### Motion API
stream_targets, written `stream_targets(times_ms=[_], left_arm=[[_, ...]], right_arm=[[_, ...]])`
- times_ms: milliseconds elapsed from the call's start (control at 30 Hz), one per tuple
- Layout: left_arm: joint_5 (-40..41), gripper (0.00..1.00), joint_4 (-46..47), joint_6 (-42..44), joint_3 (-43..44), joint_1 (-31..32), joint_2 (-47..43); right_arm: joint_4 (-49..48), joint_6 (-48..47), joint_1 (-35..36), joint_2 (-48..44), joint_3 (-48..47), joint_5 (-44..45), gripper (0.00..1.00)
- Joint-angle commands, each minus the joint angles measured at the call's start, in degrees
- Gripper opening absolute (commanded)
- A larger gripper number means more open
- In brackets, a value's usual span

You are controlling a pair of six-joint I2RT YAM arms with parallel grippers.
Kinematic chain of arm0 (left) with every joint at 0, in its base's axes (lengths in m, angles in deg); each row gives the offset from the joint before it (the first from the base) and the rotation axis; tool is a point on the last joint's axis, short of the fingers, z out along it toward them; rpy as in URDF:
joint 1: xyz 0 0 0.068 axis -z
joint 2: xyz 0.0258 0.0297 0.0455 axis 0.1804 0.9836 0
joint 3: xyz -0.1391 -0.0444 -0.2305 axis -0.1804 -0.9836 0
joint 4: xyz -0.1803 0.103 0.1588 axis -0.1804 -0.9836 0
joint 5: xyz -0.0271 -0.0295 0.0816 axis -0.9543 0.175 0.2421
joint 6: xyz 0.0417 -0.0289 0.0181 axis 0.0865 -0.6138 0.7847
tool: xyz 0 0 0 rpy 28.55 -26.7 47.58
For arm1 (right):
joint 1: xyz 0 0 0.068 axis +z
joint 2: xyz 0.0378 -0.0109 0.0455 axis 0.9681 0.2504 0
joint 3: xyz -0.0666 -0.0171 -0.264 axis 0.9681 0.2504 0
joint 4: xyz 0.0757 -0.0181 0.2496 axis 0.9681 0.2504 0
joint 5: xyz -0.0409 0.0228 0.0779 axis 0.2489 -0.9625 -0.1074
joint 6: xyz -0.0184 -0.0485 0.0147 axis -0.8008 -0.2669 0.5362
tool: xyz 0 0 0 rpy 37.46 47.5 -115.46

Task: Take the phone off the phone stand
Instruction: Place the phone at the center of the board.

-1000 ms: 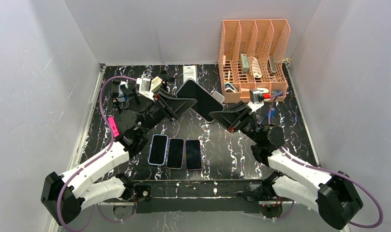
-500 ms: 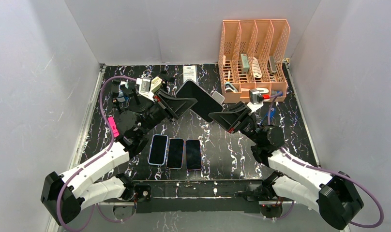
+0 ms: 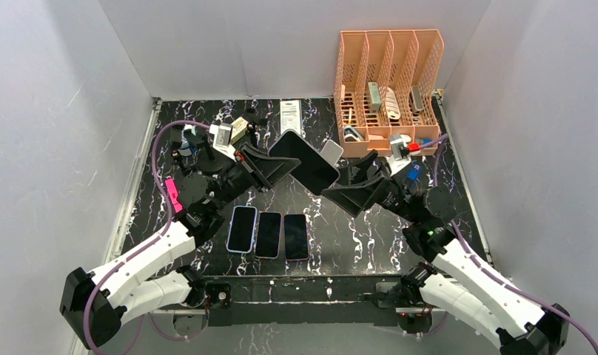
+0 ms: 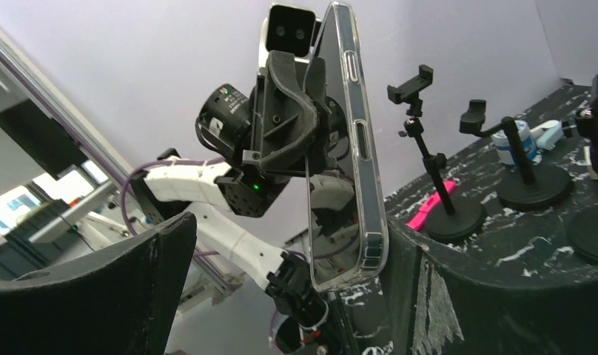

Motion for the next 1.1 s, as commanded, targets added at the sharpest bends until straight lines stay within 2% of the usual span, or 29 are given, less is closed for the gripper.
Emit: stream_targets(times_ms=[0, 267, 433, 533, 700, 867, 1067], left_arm=[[-2.0, 0.0, 3.2, -0.2, -0.6, 0.2, -2.9], [-11.5, 0.0, 1.8, -0.3, -1.1, 0.2, -4.2], [-18.1, 0.0, 0.4, 0.0, -1.1, 0.2, -5.1], [-21.6, 0.0, -0.7, 0.6, -1.2, 0.2, -5.4], [-22.6, 0.0, -3.2, 2.8, -0.9, 0.2, -5.7], [-22.6, 0.0, -6.5, 5.6, -0.3, 0.2, -5.6], [-22.3, 0.0, -10.4, 8.5, -0.2, 0.2, -5.5]], right_arm=[[17.3, -9.1, 0.3, -2.1, -5.9, -2.8, 0.95], [29.7, -15.6, 0.3, -2.1, -12.0, -4.3, 0.95], [31.7, -17.7, 0.3, 0.3, -15.0, -8.0, 0.89], [29.4, -17.0, 0.3, 1.5, -15.1, -12.1, 0.78], [24.0, -13.6, 0.3, 3.9, -13.8, -19.0, 0.59], [18.9, -10.0, 0.3, 4.3, -11.6, -21.5, 0.46], [18.8, -9.8, 0.3, 4.3, -10.8, -22.1, 0.23]])
